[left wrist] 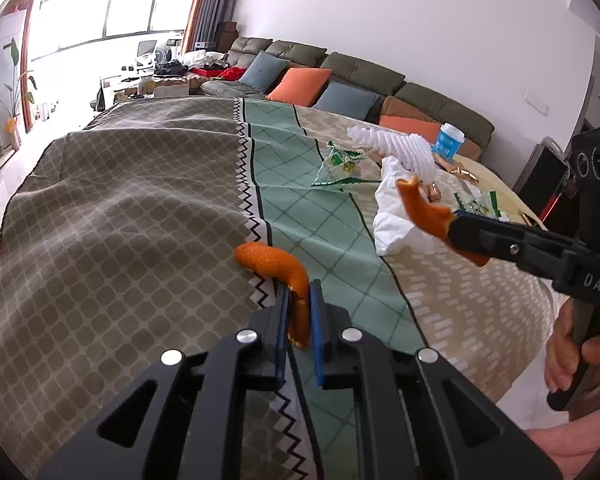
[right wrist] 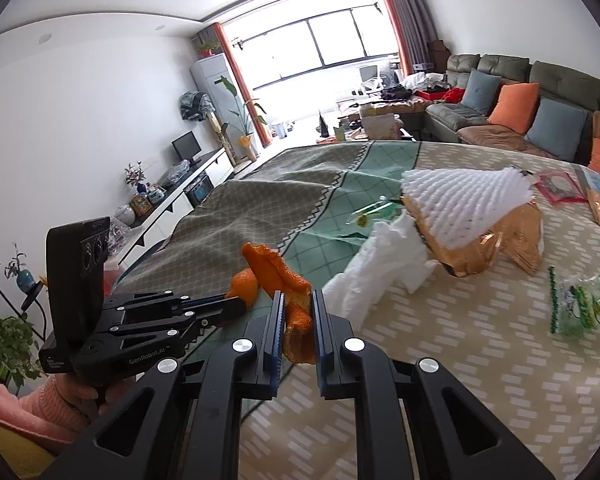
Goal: Collect trash
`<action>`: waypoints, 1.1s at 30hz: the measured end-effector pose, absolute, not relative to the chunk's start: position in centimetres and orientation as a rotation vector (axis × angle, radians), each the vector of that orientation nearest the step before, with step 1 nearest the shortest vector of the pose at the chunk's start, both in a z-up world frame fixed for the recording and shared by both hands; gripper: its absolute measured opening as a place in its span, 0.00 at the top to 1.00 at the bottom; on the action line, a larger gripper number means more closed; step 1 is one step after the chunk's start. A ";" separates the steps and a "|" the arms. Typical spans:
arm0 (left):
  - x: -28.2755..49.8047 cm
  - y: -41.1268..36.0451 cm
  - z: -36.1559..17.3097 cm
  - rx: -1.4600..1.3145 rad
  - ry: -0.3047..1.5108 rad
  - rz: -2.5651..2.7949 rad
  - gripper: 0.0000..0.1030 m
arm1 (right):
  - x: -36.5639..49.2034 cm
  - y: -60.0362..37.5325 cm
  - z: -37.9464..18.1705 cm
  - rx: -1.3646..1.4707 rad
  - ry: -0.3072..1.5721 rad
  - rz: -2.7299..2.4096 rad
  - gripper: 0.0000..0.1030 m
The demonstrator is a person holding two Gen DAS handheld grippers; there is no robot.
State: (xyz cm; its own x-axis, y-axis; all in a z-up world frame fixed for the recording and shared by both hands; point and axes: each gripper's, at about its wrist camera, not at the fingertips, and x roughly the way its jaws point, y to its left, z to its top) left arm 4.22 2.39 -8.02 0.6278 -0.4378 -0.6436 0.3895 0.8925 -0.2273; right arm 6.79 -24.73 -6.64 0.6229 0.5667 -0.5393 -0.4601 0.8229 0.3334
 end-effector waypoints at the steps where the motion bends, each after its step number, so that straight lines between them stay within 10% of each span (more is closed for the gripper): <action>1: 4.1 2.6 -7.9 -0.072 0.751 -0.472 0.89 | 6.9 -24.4 -6.7 0.167 0.676 0.599 0.87; 33: 1.0 12.1 -3.6 -0.135 0.638 -0.266 0.90 | 9.5 -15.3 -6.1 0.141 0.691 0.850 0.87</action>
State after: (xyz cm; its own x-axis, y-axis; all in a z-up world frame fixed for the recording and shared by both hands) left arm 1.00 12.12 -3.56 0.7709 -0.2857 -0.5693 0.2030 0.9574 -0.2055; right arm 9.48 -15.29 -6.09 0.4586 0.7313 -0.5049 -0.6430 0.6652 0.3795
